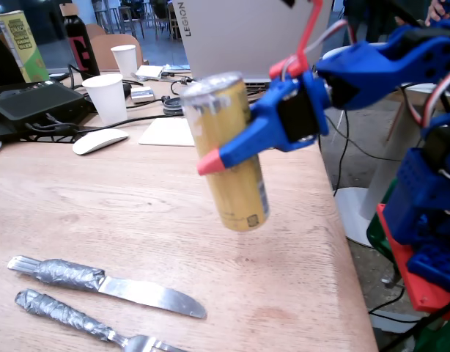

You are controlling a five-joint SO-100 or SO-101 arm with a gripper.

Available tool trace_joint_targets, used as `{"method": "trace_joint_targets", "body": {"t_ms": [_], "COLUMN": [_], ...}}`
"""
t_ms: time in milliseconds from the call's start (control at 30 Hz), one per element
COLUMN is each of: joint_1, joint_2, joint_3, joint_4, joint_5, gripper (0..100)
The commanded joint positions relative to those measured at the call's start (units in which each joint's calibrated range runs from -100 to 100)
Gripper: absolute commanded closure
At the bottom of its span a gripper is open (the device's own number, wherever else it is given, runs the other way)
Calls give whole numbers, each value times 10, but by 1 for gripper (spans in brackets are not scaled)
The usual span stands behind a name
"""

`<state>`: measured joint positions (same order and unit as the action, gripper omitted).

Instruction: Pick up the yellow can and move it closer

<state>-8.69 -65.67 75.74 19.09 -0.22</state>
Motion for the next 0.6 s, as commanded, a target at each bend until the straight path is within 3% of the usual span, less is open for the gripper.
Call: {"method": "trace_joint_targets", "body": {"t_ms": [0, 200, 567], "joint_1": [1, -3, -35], "joint_2": [-127, -306, -316], "joint_3": [59, 230, 238], "joint_4": [28, 57, 159], "joint_5": [1, 2, -2], "gripper": [80, 80, 80]}}
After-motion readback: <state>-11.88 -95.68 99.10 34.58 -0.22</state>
